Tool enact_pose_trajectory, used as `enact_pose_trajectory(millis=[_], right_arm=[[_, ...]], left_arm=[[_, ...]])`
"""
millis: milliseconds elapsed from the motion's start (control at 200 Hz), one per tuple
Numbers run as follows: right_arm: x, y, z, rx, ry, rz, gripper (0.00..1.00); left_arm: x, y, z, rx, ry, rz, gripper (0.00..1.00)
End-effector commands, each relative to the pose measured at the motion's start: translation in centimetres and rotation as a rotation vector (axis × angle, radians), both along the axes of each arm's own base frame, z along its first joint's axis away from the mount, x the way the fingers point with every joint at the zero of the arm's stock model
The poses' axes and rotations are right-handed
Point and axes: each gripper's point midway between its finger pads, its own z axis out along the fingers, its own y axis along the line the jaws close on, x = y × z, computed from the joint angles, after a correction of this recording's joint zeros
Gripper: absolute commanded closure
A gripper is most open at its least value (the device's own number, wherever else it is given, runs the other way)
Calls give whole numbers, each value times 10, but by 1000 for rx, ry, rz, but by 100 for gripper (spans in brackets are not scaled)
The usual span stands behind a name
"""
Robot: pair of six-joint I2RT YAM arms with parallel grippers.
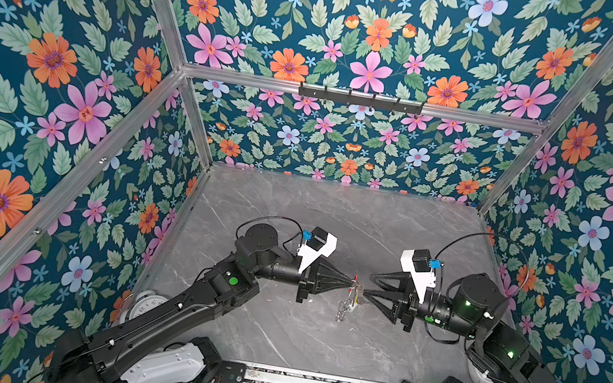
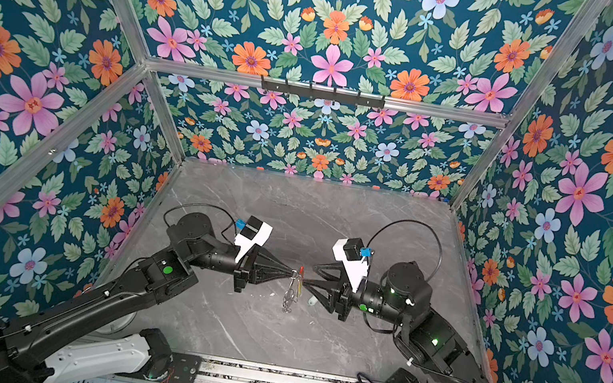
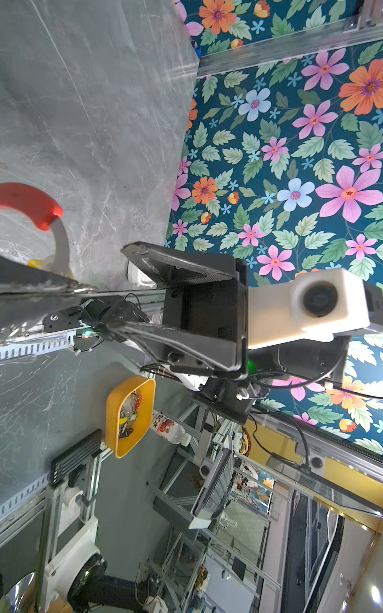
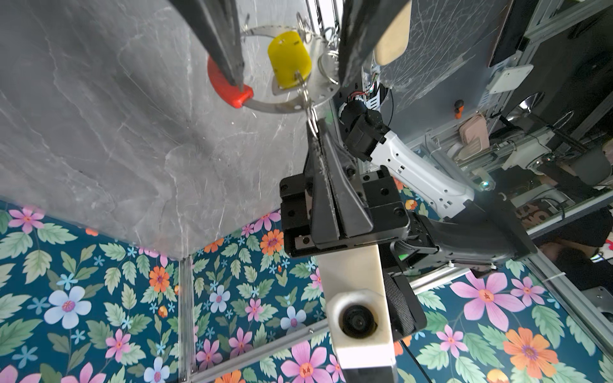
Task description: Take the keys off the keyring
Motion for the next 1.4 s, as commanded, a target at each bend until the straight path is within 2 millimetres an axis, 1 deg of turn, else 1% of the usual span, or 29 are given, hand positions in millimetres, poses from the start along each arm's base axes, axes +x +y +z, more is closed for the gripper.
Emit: enact_pose_trajectory(millis=[0,55,150,375,505,590,645,785,860,1120,1395], right_arm=[[-4,3,28,117,-74,31,51],[-8,7,26,118,-67,68,51],[-12,13,21,103,-47,117,55],[-16,16,14,92,-28,152,65],[-17,17,10,87,-19,162,74],[-16,18,8,81,-12,165,77],[-16,18,7,78,-9,165,83],[-15,18,6,79,-11,162,92],[-15,18,6,78,-7,164,100],[-16,18,1,67,14,163,100],[-9,22,-15,61,74,147,100]], left_arm=[[-2,3,17,-75,-45,4,100],[-2,3,18,-83,-43,2,100],[-4,4,19,-90,-41,-8,100],[-8,6,23,-115,-43,-20,100],[-8,6,24,-119,-43,-22,100],[-9,7,26,-126,-44,-26,100],[-9,7,26,-131,-44,-26,100],[-10,7,27,-142,-40,-36,100],[-10,7,28,-146,-39,-38,100],[-12,10,33,-190,-42,-41,100],[-22,17,43,-289,-64,-88,100]])
